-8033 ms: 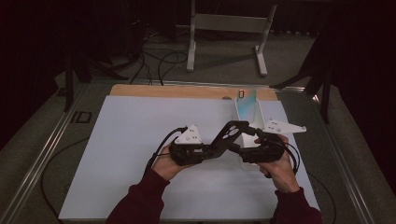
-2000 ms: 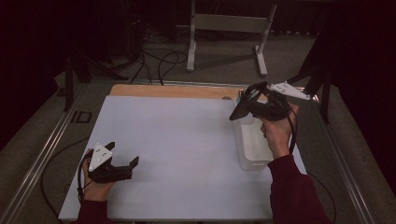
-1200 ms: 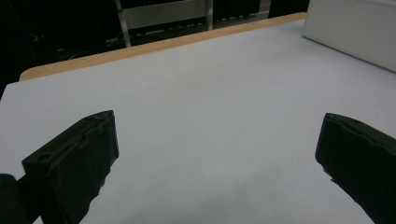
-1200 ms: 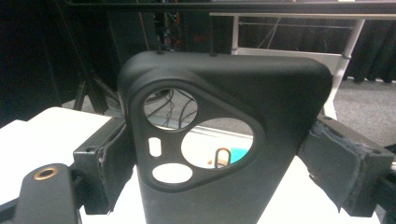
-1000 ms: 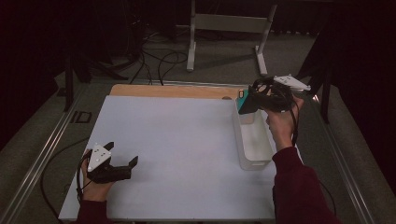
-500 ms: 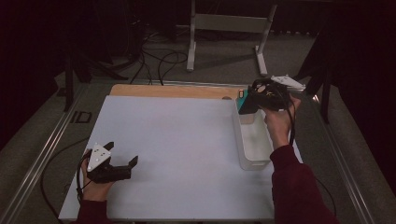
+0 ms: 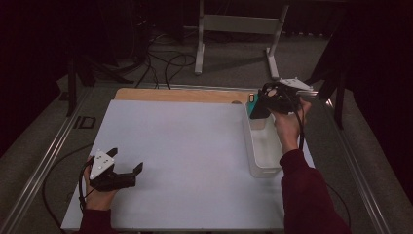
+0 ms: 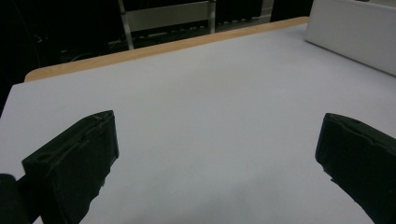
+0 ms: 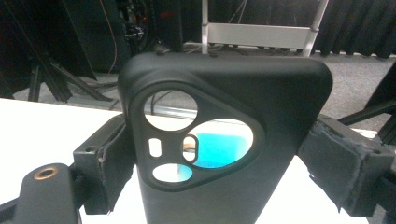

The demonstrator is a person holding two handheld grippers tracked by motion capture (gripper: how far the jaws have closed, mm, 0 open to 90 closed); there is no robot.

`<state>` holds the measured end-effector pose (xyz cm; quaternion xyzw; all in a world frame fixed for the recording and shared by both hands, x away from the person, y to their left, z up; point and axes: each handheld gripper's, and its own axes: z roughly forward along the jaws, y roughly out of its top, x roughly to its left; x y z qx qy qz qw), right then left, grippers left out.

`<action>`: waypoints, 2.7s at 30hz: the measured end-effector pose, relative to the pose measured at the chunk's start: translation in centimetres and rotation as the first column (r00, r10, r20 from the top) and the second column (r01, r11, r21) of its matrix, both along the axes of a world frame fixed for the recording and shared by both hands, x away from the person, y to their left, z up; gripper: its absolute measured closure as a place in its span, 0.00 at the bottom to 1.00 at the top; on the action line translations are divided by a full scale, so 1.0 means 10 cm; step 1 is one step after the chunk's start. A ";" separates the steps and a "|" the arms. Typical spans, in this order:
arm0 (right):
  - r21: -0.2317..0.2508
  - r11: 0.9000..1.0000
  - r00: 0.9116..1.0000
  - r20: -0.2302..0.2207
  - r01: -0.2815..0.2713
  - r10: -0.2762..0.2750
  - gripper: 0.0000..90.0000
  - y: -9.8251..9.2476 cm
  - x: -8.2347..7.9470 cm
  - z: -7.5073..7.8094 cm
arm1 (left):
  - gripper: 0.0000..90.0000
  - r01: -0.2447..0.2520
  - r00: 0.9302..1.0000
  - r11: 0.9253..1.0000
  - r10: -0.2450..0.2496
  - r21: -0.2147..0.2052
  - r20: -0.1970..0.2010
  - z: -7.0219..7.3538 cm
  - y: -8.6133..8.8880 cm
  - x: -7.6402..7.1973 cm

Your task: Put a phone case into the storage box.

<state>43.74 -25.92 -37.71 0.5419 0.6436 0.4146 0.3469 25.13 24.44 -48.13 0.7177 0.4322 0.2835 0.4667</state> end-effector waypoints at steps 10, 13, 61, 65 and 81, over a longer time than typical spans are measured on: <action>-0.010 1.000 1.000 -0.023 0.016 -0.016 0.16 0.03 0.07 -0.08 | 0.00 0.001 1.000 1.000 -0.001 -0.001 0.000 0.00 0.00 0.00; -0.011 1.000 0.999 -0.028 0.019 -0.019 0.16 0.04 0.08 -0.10 | 0.00 0.000 1.000 1.000 0.000 -0.001 0.000 0.00 0.00 0.00; -0.088 0.993 0.986 -0.138 0.080 -0.092 0.16 0.15 0.30 -0.51 | 0.00 0.004 1.000 1.000 -0.004 -0.018 0.005 0.00 0.01 -0.02; -0.096 0.992 0.983 -0.153 0.084 -0.098 0.16 0.18 0.32 -0.55 | 0.00 0.005 1.000 1.000 -0.005 -0.020 0.004 0.00 0.01 -0.02; -0.133 0.987 0.978 -0.177 0.088 -0.111 0.15 0.24 0.37 -0.66 | 0.00 0.006 1.000 1.000 -0.006 -0.017 0.000 -0.01 0.00 -0.02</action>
